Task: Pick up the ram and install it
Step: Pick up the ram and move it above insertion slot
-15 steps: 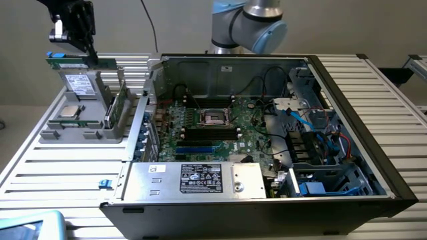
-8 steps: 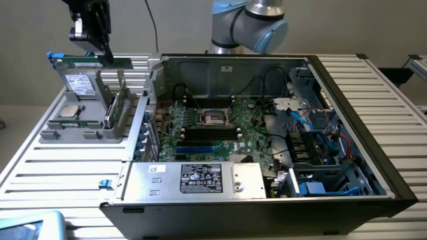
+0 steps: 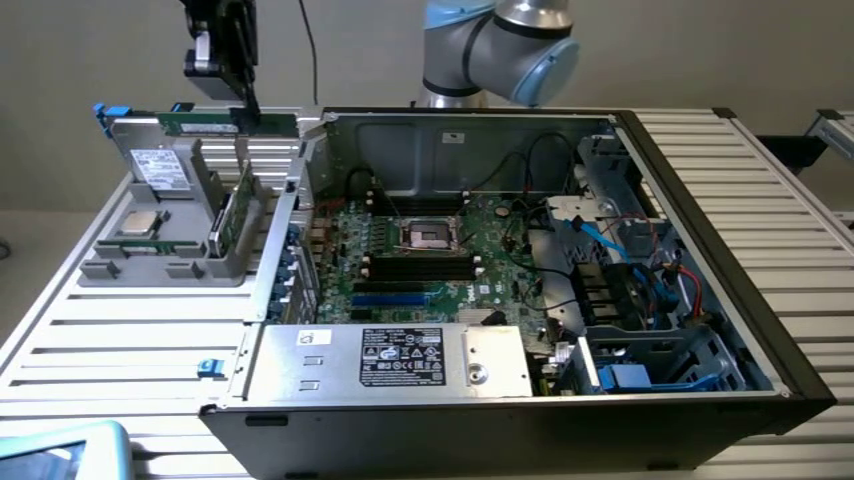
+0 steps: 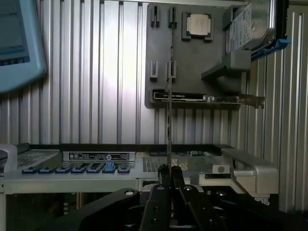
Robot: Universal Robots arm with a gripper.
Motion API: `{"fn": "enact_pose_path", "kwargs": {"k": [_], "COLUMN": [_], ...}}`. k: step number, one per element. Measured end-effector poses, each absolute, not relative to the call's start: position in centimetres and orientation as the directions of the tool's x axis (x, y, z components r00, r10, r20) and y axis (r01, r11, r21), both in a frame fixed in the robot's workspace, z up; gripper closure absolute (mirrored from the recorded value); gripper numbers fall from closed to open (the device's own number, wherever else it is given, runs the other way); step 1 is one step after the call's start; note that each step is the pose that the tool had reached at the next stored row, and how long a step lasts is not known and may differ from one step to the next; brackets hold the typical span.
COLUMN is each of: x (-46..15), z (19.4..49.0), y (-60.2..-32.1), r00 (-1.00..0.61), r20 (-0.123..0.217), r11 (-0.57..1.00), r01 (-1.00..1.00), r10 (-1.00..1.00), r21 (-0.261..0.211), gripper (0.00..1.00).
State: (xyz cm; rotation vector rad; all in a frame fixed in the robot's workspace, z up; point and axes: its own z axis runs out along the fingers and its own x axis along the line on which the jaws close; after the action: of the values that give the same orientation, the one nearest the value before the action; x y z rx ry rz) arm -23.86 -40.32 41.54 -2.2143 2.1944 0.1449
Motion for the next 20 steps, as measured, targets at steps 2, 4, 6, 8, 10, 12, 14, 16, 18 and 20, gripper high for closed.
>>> {"fn": "enact_pose_path", "kwargs": {"k": [2, 4, 6, 8, 10, 12, 14, 16, 18, 20], "x": [-23.0, -22.1, -21.2, -20.2, -19.3, -18.4, -17.5, -16.6, -15.7, -14.8], "z": [41.5, 41.5, 41.5, 41.5, 41.5, 41.5, 41.5, 41.5, 41.5, 41.5], "y": [-40.3, -40.4, -40.4, -40.4, -40.4, -40.4, -40.4, -40.4, -40.4, -40.4], "r00": [0.007, 0.007, 0.007, 0.007, 0.007, 0.007, 0.007, 0.007, 0.007, 0.007], "r20": [-0.081, -0.081, -0.081, -0.081, -0.081, -0.081, -0.081, -0.081, -0.081, -0.081], "r11": [-0.011, -0.011, -0.011, -0.011, -0.011, -0.011, -0.011, -0.011, -0.011, -0.011], "r01": [-0.999, -0.999, -0.999, -0.999, -0.999, -0.999, -0.999, -0.999, -0.999, -0.999], "r10": [-0.997, -0.997, -0.997, -0.997, -0.997, -0.997, -0.997, -0.997, -0.997, -0.997], "r21": [0.051, 0.052, 0.052, 0.052, 0.052, 0.052, 0.052, 0.052, 0.052, 0.052], "gripper": [0.87, 0.87, 0.87, 0.87, 0.87, 0.87, 0.87, 0.87, 0.87, 0.87]}}
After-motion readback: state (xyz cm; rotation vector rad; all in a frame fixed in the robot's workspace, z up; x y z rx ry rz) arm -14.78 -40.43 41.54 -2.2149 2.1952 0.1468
